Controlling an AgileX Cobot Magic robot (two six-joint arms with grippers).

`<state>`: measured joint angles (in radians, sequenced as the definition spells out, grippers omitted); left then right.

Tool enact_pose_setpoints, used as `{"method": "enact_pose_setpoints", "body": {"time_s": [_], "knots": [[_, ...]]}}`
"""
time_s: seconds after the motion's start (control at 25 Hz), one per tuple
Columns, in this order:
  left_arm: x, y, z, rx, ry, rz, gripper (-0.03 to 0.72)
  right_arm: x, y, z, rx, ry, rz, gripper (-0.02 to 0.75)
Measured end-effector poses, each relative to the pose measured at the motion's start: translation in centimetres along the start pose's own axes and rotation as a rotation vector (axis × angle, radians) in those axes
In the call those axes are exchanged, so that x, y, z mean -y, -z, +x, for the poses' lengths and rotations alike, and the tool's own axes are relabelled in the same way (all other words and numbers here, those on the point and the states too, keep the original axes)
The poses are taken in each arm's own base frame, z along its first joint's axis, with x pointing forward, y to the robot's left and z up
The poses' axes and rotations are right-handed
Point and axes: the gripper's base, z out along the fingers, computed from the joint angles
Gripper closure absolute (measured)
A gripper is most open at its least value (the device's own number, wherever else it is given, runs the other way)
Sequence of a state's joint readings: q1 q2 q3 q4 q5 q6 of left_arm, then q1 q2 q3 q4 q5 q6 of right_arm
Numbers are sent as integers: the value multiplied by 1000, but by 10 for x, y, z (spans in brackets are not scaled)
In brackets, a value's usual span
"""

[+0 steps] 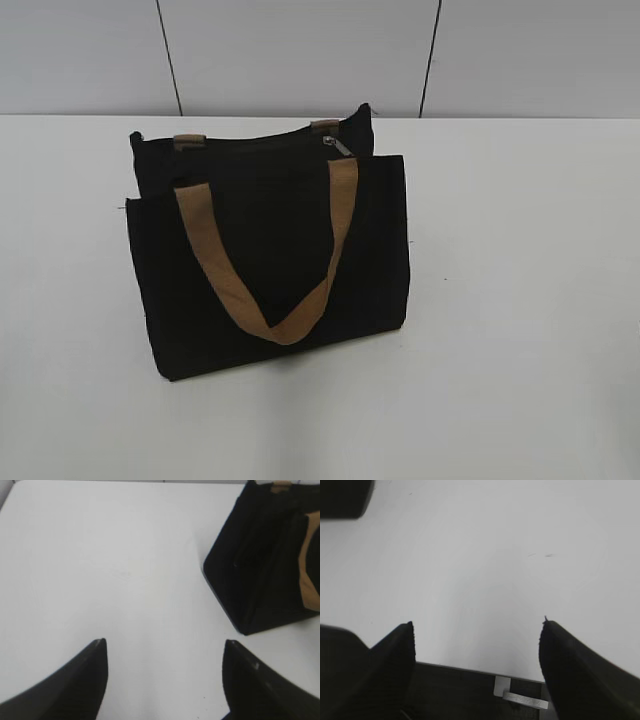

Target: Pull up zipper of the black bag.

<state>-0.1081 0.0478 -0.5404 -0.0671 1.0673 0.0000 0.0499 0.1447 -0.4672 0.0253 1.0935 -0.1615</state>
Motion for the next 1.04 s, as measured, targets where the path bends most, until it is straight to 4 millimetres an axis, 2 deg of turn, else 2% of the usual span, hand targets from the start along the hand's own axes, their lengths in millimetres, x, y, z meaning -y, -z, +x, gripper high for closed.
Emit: {"method": "enact_pose_setpoints", "body": {"time_s": [0.12,0.32,1.04], "knots": [[1,6,4,48,30,-64,165,0,7,5,49,-53,79,151],[1,6,4,56,44,-93,176,-3,16,12,128,-66,118,151],[1,6,4,56,44,-93,216,-3,17,13,136,-68,117,151]]}}
